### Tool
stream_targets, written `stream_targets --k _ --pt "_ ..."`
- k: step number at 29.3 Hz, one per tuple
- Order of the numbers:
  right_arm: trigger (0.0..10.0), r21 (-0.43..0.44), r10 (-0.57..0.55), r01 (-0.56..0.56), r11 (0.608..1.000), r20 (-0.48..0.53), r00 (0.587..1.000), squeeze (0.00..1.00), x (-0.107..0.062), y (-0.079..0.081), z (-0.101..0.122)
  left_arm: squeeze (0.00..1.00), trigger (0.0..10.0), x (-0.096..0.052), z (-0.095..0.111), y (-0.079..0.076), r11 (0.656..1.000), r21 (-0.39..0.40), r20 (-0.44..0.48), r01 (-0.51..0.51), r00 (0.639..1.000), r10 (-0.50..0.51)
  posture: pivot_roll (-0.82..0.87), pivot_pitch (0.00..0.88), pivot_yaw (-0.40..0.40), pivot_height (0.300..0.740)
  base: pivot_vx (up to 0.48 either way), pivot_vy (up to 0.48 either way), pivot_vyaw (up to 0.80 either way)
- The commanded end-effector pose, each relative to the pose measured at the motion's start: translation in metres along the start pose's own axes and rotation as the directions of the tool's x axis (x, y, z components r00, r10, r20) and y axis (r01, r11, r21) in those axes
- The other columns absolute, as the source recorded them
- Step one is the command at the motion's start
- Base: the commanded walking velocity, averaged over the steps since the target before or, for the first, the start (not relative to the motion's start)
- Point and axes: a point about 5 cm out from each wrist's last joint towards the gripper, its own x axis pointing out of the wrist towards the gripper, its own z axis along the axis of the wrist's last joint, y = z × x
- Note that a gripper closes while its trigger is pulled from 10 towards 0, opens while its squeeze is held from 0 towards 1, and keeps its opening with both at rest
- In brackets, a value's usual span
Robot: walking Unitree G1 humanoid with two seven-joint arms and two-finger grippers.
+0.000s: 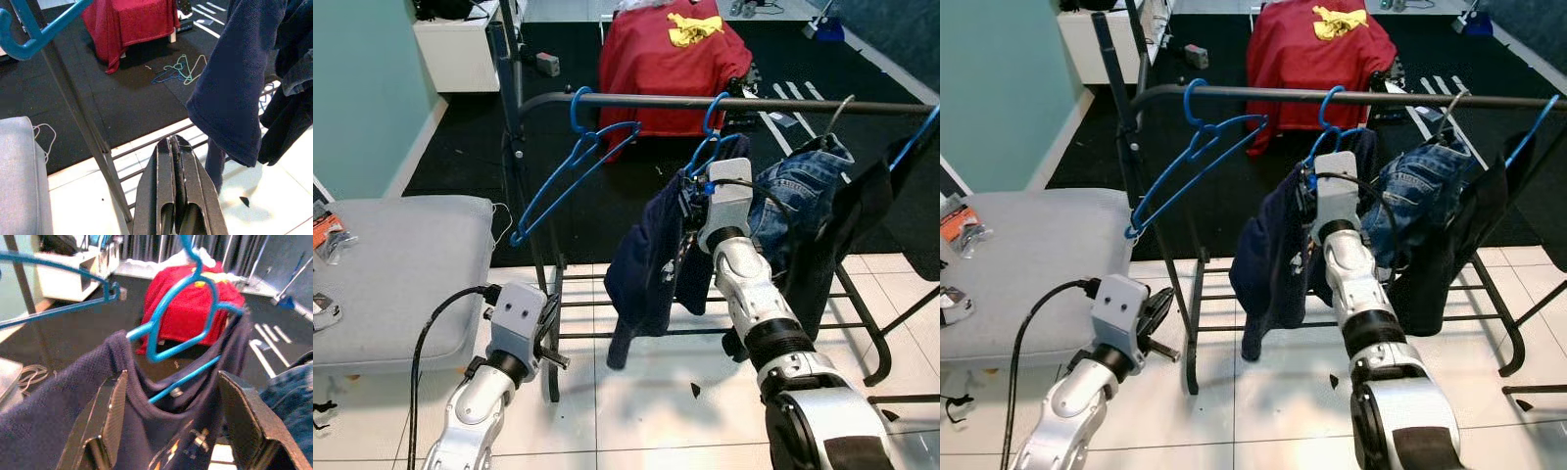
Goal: Hang hanger
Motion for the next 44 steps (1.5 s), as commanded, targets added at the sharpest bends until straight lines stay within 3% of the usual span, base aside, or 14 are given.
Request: stream_targets --k 1,6,7,12,16,19,25,37,44 --pt "10.0 0.021 -0.031 0.031 0.999 0.035 0.999 0.00 -0.005 0.000 0.008 0.00 10.0 -0.002 -0.006 -0.003 1.000 -0.019 -0.014 0.001 1.000 -0.001 0.05 0.092 -0.018 0.740 0.000 0.000 0.00" --pt "10.0 0.047 -0.047 0.043 0.998 0.078 0.996 0.00 -0.007 0.000 0.017 0.00 10.0 -0.003 -0.006 -0.003 1.000 -0.020 -0.013 -0.003 1.000 0.003 0.05 0.092 -0.020 0.740 0.000 0.000 0.00" --pt "10.0 0.091 -0.041 0.027 0.996 0.159 0.986 0.00 -0.007 0.004 0.038 0.00 10.0 -0.004 -0.006 -0.002 1.000 -0.026 -0.011 -0.009 1.000 0.009 0.05 0.089 -0.015 0.740 0.000 0.000 0.00" --pt "10.0 0.103 -0.027 0.010 0.995 0.170 0.985 0.00 -0.005 0.006 0.043 0.00 10.0 -0.004 -0.006 -0.002 1.000 -0.027 -0.012 -0.009 1.000 0.009 0.04 0.089 -0.013 0.740 0.000 0.000 0.00" --pt "10.0 0.111 -0.007 -0.001 0.994 0.075 0.997 0.00 0.009 0.007 0.036 0.00 10.0 -0.003 -0.006 -0.001 1.000 -0.025 -0.011 -0.006 1.000 0.005 0.05 0.096 -0.011 0.740 0.000 0.000 0.00" --pt "10.0 0.103 -0.011 0.016 0.995 -0.050 0.999 0.00 0.030 0.002 0.033 0.00 10.0 -0.003 -0.005 0.001 1.000 -0.019 -0.012 -0.004 1.000 0.004 0.05 0.115 -0.009 0.740 0.000 0.000 0.00" --pt "10.0 0.077 -0.024 0.033 0.996 -0.120 0.992 0.00 0.046 -0.005 0.047 0.00 10.0 -0.010 -0.006 0.005 1.000 -0.013 -0.022 -0.021 1.000 0.021 0.06 0.148 -0.030 0.740 0.000 0.000 0.00" --pt "10.0 0.053 -0.004 0.014 0.998 -0.179 0.984 0.00 0.047 -0.005 0.041 0.00 10.0 -0.024 -0.008 0.008 0.999 -0.008 -0.048 -0.035 0.998 0.034 0.08 0.200 -0.030 0.740 0.000 0.000 0.00" --pt "10.0 0.062 -0.028 0.041 0.997 -0.196 0.980 0.00 0.047 -0.014 0.037 0.00 10.0 -0.034 -0.007 0.008 1.000 -0.002 -0.064 -0.025 0.998 0.025 0.10 0.233 -0.015 0.740 0.000 0.000 0.00"
